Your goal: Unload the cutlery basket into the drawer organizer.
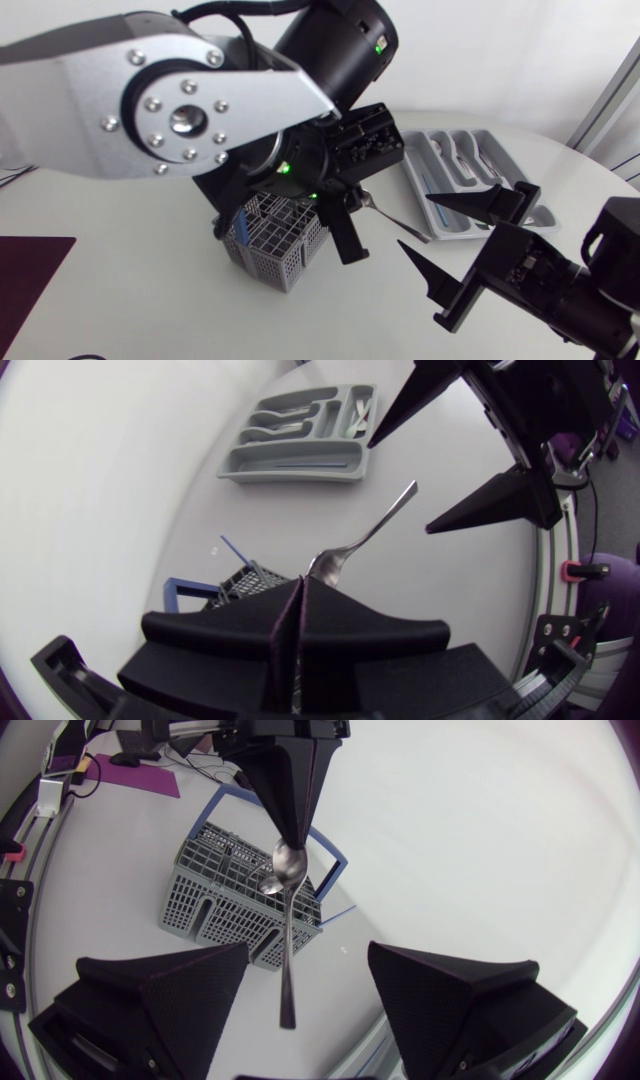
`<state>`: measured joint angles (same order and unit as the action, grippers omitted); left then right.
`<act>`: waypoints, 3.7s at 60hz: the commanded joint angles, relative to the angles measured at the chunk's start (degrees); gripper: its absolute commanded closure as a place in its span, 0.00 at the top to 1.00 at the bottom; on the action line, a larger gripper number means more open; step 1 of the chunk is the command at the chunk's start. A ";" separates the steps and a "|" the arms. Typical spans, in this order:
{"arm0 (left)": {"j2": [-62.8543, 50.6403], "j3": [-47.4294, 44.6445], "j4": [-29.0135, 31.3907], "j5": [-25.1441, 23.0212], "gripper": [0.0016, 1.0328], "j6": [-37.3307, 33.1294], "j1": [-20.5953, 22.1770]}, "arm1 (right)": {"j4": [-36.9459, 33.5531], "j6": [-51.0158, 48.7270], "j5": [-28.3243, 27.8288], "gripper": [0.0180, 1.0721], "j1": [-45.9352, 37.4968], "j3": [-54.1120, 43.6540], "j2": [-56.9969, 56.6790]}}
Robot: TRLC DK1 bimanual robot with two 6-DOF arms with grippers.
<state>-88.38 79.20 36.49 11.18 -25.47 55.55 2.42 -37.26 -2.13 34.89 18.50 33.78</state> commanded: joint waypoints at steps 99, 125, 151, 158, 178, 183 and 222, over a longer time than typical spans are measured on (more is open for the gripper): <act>-5.22 8.78 6.22 -8.10 0.56 12.03 -2.64 | 8.31 -3.61 2.92 0.06 4.30 0.39 10.78; -2.32 11.77 4.55 -8.02 0.96 12.11 -7.74 | -0.57 -8.80 -20.19 0.06 -18.20 -1.71 7.00; 2.07 7.37 3.85 -4.41 0.95 -17.24 -13.71 | -1.62 -29.89 -45.59 0.06 -49.31 3.91 29.50; 3.65 3.95 1.30 -4.24 0.95 -26.12 -14.33 | -5.40 -39.39 -48.58 0.05 -55.20 9.97 40.49; 3.65 1.48 -3.27 -4.24 0.95 -36.31 -16.35 | -24.65 -62.06 -49.28 0.05 -65.92 31.68 62.11; 3.12 1.75 -3.53 -4.24 0.95 -39.30 -16.79 | -31.24 -67.69 -48.14 0.05 -68.21 39.15 68.17; -0.74 2.19 -2.30 -4.32 0.95 -53.19 -17.32 | -26.50 -77.27 -35.22 0.13 -64.95 46.36 81.36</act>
<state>-87.02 80.34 32.36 6.52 -76.38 38.61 -24.80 -112.60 -37.69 -30.52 66.63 114.34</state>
